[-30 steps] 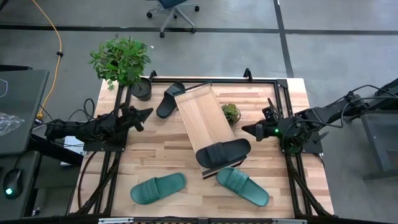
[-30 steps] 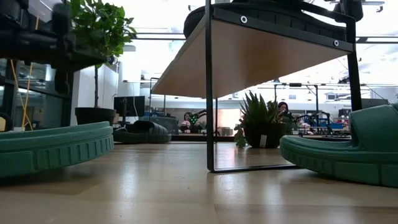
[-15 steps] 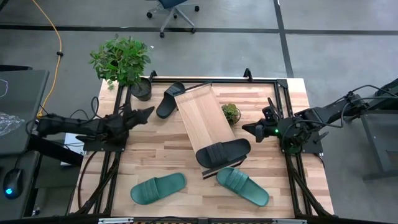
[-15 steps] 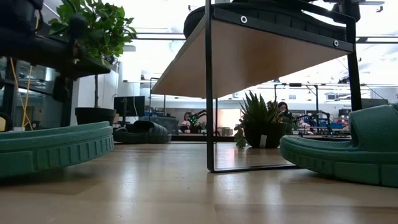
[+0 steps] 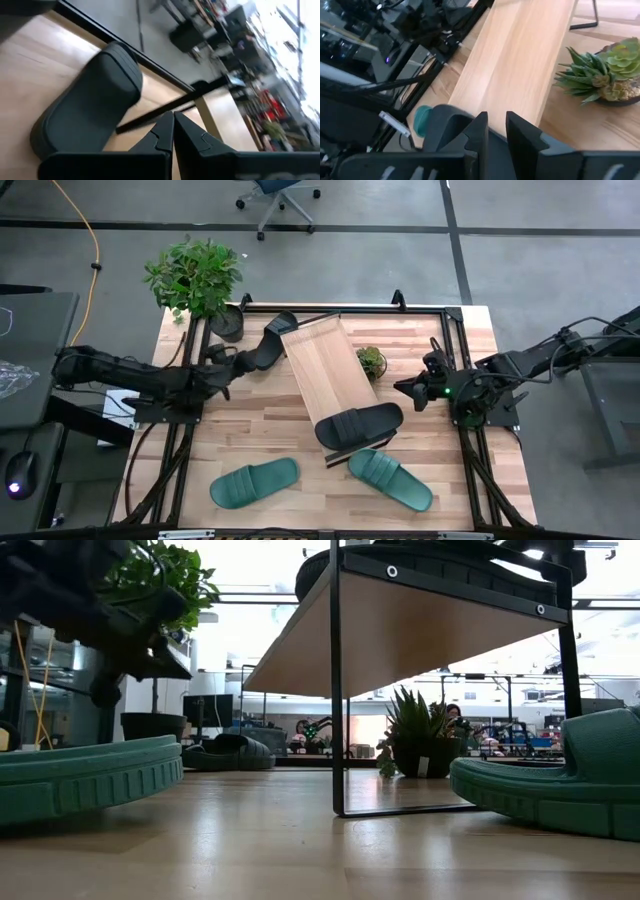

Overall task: Pick and place slides into the shelf
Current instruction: Adjust the black vase plant

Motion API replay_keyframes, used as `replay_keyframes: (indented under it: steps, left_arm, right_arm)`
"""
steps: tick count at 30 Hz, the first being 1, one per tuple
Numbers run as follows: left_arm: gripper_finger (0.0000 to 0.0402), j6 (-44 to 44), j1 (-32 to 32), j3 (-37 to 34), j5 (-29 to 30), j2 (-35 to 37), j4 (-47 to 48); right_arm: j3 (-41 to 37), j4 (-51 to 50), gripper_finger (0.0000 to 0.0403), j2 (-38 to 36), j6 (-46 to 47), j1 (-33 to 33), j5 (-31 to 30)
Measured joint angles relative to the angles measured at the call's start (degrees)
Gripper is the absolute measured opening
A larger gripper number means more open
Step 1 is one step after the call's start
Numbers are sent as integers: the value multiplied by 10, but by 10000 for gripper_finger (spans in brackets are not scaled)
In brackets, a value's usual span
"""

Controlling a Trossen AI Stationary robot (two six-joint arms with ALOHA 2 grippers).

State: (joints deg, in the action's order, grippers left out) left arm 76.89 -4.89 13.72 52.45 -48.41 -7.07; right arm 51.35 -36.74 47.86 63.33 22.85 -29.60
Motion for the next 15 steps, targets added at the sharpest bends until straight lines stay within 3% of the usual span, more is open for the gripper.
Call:
replay_keyframes:
  steps: [8,15]
  left_arm:
    - [0,31,-11,58,30,-111,1]
    - [1,-19,-71,73,-35,-117,-3]
  right_arm:
    - [0,0,60,-34,-30,0,32]
    - [0,-13,60,-79,-57,0,37]
